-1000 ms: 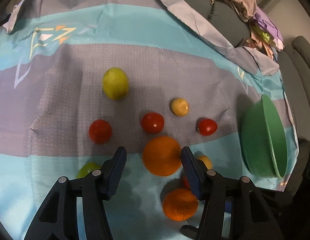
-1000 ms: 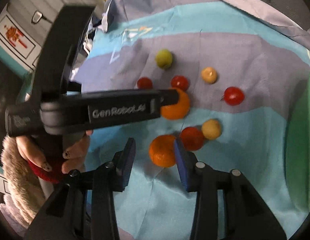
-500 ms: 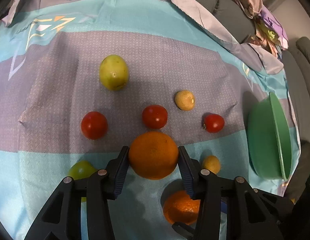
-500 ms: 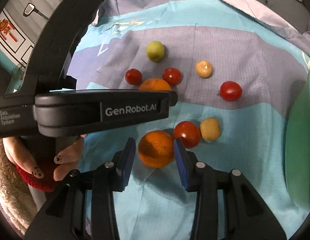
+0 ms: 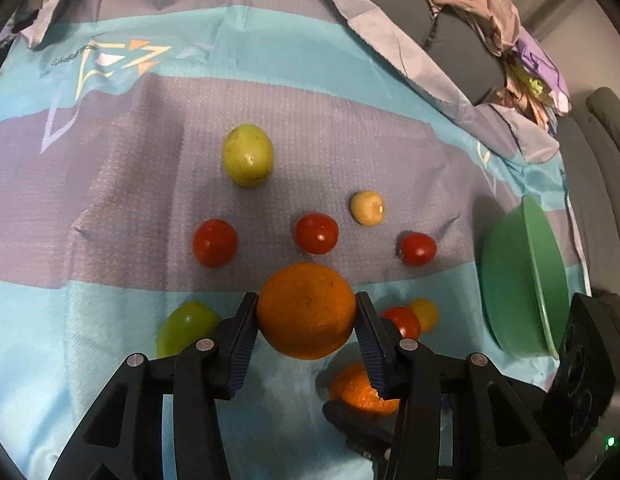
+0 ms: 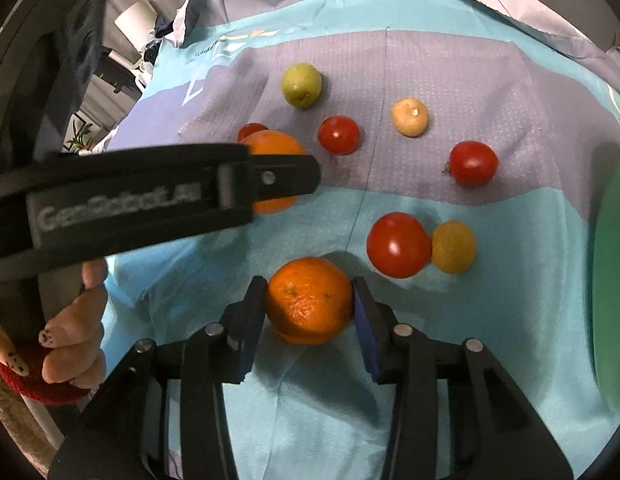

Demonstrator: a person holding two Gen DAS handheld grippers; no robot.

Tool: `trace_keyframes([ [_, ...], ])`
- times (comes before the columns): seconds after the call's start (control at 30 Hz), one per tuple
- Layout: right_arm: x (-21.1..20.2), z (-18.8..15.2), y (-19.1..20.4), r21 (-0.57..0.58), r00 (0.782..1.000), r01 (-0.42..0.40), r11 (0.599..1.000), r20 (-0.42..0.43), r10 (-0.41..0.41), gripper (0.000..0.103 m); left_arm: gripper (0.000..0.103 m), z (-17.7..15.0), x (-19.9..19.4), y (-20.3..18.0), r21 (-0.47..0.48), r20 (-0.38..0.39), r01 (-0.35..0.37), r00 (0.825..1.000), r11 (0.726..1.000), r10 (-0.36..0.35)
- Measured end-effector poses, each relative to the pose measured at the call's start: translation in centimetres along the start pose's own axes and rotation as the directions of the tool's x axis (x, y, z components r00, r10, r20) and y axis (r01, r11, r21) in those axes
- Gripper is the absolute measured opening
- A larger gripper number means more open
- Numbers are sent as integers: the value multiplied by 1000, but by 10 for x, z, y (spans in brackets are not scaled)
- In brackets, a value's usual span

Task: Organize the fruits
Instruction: 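Grasp the large orange with the left tool while the right tool grasps the smaller orange, then carry both held oranges over the green bowl with both tools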

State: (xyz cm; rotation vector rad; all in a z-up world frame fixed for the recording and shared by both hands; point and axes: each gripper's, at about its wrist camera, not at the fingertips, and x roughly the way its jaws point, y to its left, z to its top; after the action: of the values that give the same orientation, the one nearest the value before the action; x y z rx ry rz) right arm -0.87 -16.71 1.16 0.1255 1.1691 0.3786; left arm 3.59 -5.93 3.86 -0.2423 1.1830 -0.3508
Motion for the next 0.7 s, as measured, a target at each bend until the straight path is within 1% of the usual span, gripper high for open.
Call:
trace_keyframes([
  [0.27, -28, -1, -12, 20, 998, -22, 1000, 58, 21, 42, 47, -7, -17, -1, -22, 42, -5, 999, 1000, 6],
  [0.47, -39, 2, -23, 69, 996, -36, 997, 89, 29, 42, 47, -16, -33, 0, -27, 83, -14, 996, 1000, 16],
  [0.6, -47, 4, -25, 82, 993, -57, 995, 108, 48, 42, 47, -25, -43, 2, -37, 110, -30, 993, 999, 34],
  [0.7, -51, 5, -25, 88, 991, -58, 994, 123, 47, 42, 47, -32, -51, 0, -28, 132, -40, 990, 999, 43],
])
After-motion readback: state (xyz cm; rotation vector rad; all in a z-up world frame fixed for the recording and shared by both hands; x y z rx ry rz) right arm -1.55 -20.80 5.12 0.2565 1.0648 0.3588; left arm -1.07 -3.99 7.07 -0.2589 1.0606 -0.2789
